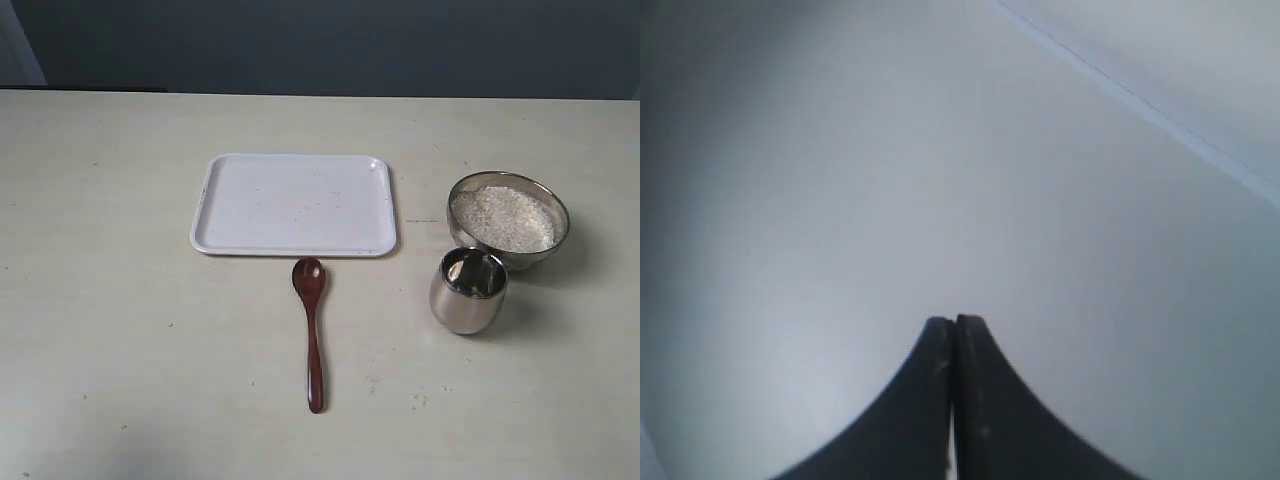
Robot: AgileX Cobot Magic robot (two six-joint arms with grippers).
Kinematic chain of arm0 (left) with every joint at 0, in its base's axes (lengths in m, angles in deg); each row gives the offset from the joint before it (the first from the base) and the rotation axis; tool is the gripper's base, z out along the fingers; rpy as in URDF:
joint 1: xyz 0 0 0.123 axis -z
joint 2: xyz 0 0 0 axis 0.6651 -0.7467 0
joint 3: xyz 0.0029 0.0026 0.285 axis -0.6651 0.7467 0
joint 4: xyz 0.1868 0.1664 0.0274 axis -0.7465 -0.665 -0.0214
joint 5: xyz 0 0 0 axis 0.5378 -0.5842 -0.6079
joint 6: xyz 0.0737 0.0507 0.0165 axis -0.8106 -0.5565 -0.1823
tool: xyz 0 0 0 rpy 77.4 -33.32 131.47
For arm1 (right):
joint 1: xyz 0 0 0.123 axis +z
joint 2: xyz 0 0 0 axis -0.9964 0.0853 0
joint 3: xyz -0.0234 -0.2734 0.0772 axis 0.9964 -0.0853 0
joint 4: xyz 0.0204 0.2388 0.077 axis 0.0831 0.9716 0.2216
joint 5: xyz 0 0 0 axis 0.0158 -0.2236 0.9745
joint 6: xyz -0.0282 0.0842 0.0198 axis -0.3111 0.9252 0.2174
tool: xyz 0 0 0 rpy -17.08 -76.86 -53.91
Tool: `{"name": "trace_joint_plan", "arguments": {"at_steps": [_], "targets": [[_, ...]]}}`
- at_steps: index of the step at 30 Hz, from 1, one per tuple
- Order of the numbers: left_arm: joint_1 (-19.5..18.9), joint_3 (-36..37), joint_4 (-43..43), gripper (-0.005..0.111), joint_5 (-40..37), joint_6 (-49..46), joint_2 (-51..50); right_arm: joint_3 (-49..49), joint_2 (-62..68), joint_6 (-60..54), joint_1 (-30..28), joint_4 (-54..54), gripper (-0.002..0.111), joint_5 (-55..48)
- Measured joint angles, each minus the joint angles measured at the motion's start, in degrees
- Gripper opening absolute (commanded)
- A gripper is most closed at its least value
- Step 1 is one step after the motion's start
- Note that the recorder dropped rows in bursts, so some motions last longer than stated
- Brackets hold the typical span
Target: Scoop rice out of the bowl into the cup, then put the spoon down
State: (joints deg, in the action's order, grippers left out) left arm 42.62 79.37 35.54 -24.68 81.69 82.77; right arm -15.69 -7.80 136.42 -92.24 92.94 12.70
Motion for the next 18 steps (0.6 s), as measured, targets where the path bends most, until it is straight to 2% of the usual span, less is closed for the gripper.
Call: {"name": "trace_joint_plan", "arguments": {"at_steps": [1,4,6,8,11,13,14,15,16,18], "targets": [[0.0,0.0,0.0,0.000,0.0,0.0,0.0,0.0,0.0,4.3,0.0,4.1,0.000,-1.0],[0.0,0.0,0.0,0.000,0.0,0.0,0.0,0.0,0.0,7.4,0.0,6.6,0.000,-5.9],[0.0,0.0,0.0,0.000,0.0,0.0,0.0,0.0,0.0,10.8,0.0,6.4,0.000,-8.1],[0.0,0.0,0.0,0.000,0.0,0.0,0.0,0.0,0.0,15.8,0.0,0.9,0.000,-5.5],[0.0,0.0,0.0,0.000,0.0,0.0,0.0,1.7,0.0,25.6,0.0,-22.5,0.000,-0.9],[0.0,0.0,0.0,0.000,0.0,0.0,0.0,9.7,2.0,38.9,0.0,-51.0,0.000,-3.3],[0.0,0.0,0.0,0.000,0.0,0.0,0.0,15.1,4.4,47.7,0.0,-68.9,0.000,-3.8],[0.0,0.0,0.0,0.000,0.0,0.0,0.0,17.7,5.9,52.6,0.0,-79.3,0.000,-3.9],[0.0,0.0,0.0,0.000,0.0,0.0,0.0,20.8,7.9,57.8,0.0,-88.2,0.000,-3.5],[0.0,0.0,0.0,0.000,0.0,0.0,0.0,25.2,11.9,63.0,0.0,-97.0,0.000,-2.0]]}}
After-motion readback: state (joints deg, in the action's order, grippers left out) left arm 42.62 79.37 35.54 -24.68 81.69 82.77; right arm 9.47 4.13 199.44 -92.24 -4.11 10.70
